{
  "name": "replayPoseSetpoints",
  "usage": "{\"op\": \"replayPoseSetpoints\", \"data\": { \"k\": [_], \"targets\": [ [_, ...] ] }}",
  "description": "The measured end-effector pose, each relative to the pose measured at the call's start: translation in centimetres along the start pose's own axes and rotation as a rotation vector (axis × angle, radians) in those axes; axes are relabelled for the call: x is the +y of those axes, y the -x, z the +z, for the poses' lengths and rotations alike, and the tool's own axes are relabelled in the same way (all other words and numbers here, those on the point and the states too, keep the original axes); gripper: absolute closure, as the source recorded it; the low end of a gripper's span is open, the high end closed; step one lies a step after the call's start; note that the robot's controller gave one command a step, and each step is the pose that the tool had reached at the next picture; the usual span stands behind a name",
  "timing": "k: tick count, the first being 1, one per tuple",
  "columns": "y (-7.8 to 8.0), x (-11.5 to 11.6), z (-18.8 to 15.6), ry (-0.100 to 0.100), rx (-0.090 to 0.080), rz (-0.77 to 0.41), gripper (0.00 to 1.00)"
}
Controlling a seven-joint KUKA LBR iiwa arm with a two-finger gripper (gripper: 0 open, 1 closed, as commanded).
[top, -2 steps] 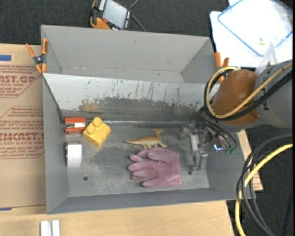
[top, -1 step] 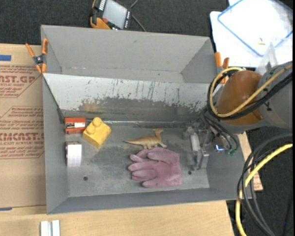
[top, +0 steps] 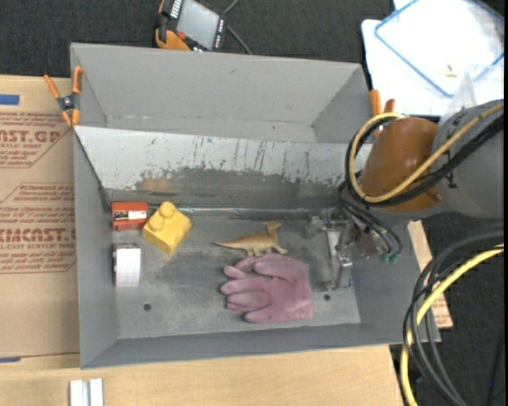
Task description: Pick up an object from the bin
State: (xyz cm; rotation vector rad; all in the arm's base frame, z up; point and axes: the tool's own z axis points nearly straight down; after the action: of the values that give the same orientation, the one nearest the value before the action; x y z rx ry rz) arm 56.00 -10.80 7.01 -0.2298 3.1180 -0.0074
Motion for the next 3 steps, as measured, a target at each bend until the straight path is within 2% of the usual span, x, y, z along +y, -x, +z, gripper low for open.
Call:
{"op": "replayPoseSetpoints", "data": {
  "k": [1,2,3],
  "targets": [
    [0.0,0.2,-0.2,0.001,-0.001,0.006,0.0],
    [0.4,1.6,-10.2,0.001,-0.004,0.106,0.0],
    [-0.1,2.1,0.1,0.003,0.006,0.043,0.0]
  ]
}}
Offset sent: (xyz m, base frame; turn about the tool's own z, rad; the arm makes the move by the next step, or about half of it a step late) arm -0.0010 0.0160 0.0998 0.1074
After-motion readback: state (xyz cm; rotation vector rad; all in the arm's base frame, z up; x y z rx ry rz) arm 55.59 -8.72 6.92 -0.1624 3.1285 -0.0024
